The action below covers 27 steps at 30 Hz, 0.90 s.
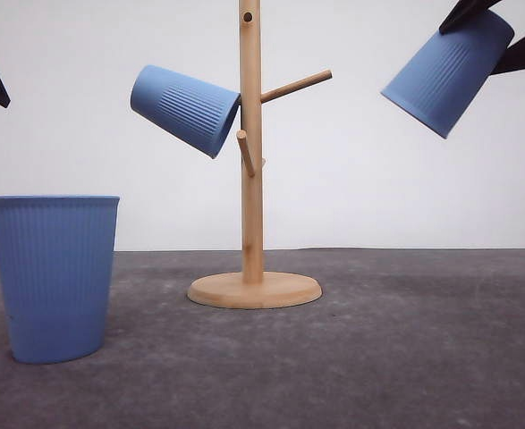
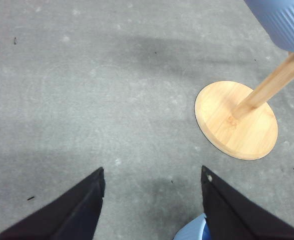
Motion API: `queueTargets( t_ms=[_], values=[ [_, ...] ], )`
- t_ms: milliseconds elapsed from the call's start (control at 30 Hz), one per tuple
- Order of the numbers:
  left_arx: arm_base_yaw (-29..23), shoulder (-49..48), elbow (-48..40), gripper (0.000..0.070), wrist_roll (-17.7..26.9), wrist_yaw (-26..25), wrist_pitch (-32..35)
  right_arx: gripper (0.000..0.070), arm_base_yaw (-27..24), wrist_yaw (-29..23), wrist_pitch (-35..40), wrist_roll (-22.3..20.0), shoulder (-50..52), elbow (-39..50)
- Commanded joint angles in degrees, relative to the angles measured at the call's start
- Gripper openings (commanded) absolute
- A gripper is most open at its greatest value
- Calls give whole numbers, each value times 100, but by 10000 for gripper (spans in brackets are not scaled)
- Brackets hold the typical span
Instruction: Place three cups
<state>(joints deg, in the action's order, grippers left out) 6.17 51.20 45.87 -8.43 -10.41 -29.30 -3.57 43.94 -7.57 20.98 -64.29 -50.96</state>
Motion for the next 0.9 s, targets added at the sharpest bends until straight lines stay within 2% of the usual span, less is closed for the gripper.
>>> queueTargets(
  t_ms=[0,267,367,533,867],
  values=[
    [7,26,66,353,2,13,64,342,-60,254,341,1091,-50,24],
    [7,26,66,353,4,11,63,338,-85,595,1547,2622,-169,30],
    [7,26,66,353,9,11,63,337,-83,815,1840,2961,-350,1],
    [7,26,66,353,20,11,63,337,10,1014,1923,2992,-716,-155],
    [7,26,66,353,20,11,63,337,401,972,1958,2931,-1300,-662]
  ],
)
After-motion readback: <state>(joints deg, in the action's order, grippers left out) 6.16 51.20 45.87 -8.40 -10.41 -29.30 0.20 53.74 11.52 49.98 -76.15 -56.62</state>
